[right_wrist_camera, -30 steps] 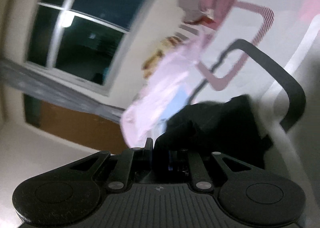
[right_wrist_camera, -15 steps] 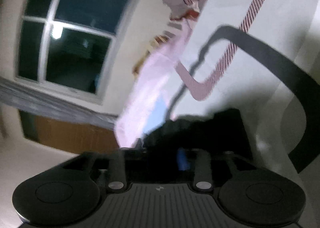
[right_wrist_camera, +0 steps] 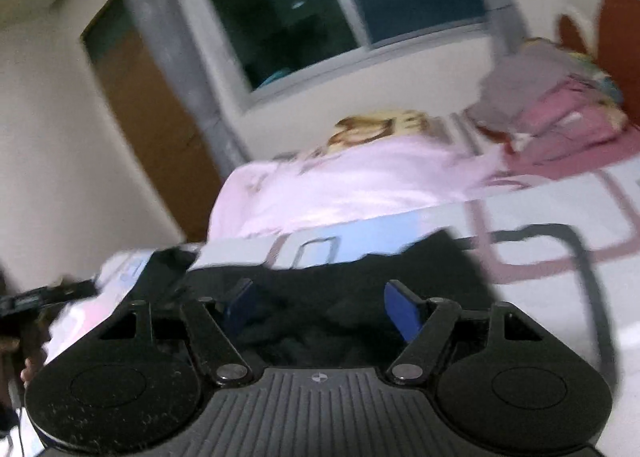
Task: Fold large clothes
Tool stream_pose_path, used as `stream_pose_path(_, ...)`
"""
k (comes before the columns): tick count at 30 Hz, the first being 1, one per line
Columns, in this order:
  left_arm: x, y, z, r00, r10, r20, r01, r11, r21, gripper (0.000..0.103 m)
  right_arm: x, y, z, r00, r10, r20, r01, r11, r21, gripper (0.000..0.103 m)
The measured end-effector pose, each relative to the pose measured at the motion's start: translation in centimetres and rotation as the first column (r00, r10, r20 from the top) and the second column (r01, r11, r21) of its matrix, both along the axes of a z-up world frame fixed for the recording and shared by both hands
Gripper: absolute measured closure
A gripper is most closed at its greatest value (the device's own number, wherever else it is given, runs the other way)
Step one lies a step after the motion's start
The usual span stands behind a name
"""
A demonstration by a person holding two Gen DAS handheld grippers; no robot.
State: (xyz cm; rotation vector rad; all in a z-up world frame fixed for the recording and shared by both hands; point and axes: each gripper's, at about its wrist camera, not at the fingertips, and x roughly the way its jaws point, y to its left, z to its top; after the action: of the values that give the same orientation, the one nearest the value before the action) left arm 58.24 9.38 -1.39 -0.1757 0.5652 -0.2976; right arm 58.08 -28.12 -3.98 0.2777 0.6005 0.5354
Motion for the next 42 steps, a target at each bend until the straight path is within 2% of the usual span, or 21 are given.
stream_pose_path(2,2.0,-3.4,-0.8,0.999,-0.041,-0.014,0.042,0.996,0.077,0.037,1.2,3.9,-0.7,0.998,0.059,0.014,-0.058,0.996,-0.061,0.031)
stream_pose_path(4,4.3,-5.4,-2.2,0.999,-0.016,-0.042,0.022,0.990,0.140,0.038,3.7,7.5,-3.2,0.996,0.089,0.001,-0.087,0.983,-0.159,0.031)
stream_pose_path(6,6.7,-6.5,-4.5,0.996,0.014,-0.088,0.005,0.976,0.217,0.033,5.9,9.7,-6.1,0.997,0.079,-0.027,-0.083,0.948,-0.308,0.031)
stream_pose_path(7,7.1,-6.4,-5.8,0.994,0.017,-0.106,0.007,0.975,0.224,0.029,6.6,9.8,-7.5,0.996,0.083,-0.034,-0.090,0.944,-0.317,0.030)
stream_pose_path(8,7.5,-5.8,-7.0,0.992,0.026,-0.125,-0.001,0.980,0.198,0.024,7.1,9.1,-8.8,0.996,0.077,-0.038,-0.084,0.960,-0.267,0.028)
stream_pose_path(10,8.1,-3.9,-8.3,0.990,0.048,-0.134,-0.039,0.997,0.072,0.023,7.4,7.3,-10.9,0.997,0.062,-0.047,-0.069,0.987,-0.145,0.024)
stream_pose_path(11,7.8,-3.6,-8.7,0.991,0.053,-0.123,-0.047,0.998,0.048,0.023,7.3,6.7,-11.6,0.998,0.059,-0.038,-0.063,0.992,-0.111,0.024)
stream_pose_path(13,6.8,-3.7,-9.4,0.995,0.055,-0.087,-0.050,0.997,0.054,0.023,6.6,6.2,-12.6,0.998,0.056,-0.001,-0.056,0.995,-0.079,0.025)
stream_pose_path(16,6.9,-3.1,-10.3,0.996,0.049,-0.079,-0.048,0.999,0.009,0.021,6.2,5.9,-13.7,0.999,0.042,0.033,-0.041,0.998,-0.044,0.025)
stream_pose_path(20,6.8,-4.1,-10.1,0.995,0.055,-0.086,-0.048,0.996,0.074,0.020,6.9,6.7,-12.8,0.999,0.049,-0.004,-0.049,0.994,-0.093,0.025)
stream_pose_path(22,6.5,-4.3,-9.5,0.994,0.064,-0.093,-0.054,0.993,0.106,0.019,6.0,6.3,-10.6,0.998,0.050,-0.025,-0.053,0.989,-0.136,0.024)
stream_pose_path(23,6.4,-4.3,-8.7,0.992,0.078,-0.101,-0.067,0.992,0.108,0.020,5.3,5.4,-9.5,1.000,0.020,-0.014,-0.022,0.990,-0.139,0.024)
stream_pose_path(25,4.5,-3.5,-6.7,0.994,0.095,-0.048,-0.089,0.990,0.105,0.018,4.3,3.4,-7.9,0.999,-0.029,0.022,0.031,0.989,-0.146,0.024)
stream_pose_path(27,3.3,-2.7,-5.7,0.992,0.128,0.003,-0.127,0.979,0.158,0.010,3.8,1.5,-7.3,0.996,-0.080,0.026,0.084,0.979,-0.184,0.024)
stream_pose_path(28,3.5,-2.0,-5.5,0.986,0.168,-0.007,-0.163,0.967,0.193,0.011,4.1,0.8,-7.6,0.994,-0.112,0.012,0.112,0.972,-0.208,0.024)
stream_pose_path(31,4.4,0.7,-6.7,0.966,0.253,-0.061,-0.239,0.954,0.184,0.024,5.5,-0.8,-9.8,0.986,-0.156,-0.066,0.139,0.968,-0.209,0.025)
stream_pose_path(34,5.0,0.9,-8.9,0.962,0.261,-0.080,-0.243,0.952,0.187,0.022,5.2,-0.4,-11.7,0.989,-0.149,-0.008,0.144,0.968,-0.205,0.025)
stream_pose_path(37,5.6,1.4,-10.0,0.959,0.268,-0.089,-0.253,0.957,0.144,0.020,5.2,-1.9,-13.2,0.986,-0.167,0.006,0.167,0.981,-0.102,0.026)
stream_pose_path(39,5.7,1.9,-10.5,0.960,0.268,-0.085,-0.257,0.959,0.120,0.020,5.3,-2.3,-13.6,0.986,-0.167,0.017,0.167,0.983,-0.082,0.026)
stream_pose_path(41,5.5,1.9,-10.5,0.959,0.272,-0.078,-0.260,0.956,0.139,0.020,5.3,-2.6,-13.3,0.987,-0.162,0.011,0.163,0.983,-0.085,0.026)
stream_pose_path(42,5.7,1.5,-10.5,0.959,0.274,-0.079,-0.258,0.952,0.163,0.020,5.5,-2.4,-12.8,0.988,-0.157,0.005,0.156,0.981,-0.117,0.025)
